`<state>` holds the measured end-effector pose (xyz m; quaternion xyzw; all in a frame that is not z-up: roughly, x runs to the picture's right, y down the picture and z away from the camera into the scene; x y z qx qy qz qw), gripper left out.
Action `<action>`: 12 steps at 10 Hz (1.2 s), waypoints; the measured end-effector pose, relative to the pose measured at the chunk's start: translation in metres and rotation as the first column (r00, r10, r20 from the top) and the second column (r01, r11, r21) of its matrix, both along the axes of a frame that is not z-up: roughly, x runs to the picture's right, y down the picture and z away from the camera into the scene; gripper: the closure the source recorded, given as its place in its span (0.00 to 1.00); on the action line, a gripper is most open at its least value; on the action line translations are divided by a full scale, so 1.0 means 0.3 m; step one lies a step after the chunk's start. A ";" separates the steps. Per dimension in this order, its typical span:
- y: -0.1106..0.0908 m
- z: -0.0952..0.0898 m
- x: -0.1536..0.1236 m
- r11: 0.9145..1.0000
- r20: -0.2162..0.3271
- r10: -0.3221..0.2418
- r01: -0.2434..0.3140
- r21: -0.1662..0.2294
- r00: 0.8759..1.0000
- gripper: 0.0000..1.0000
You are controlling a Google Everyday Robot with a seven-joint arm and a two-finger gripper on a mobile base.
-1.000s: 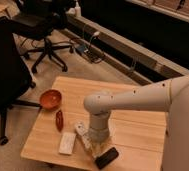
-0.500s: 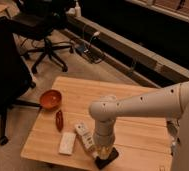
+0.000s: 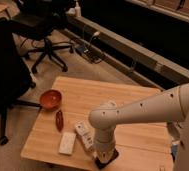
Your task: Push the eraser across the table
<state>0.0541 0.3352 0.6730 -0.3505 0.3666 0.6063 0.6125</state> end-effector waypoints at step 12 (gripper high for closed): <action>0.127 0.054 0.097 0.999 -0.053 -0.053 0.053 -0.005 0.997 1.00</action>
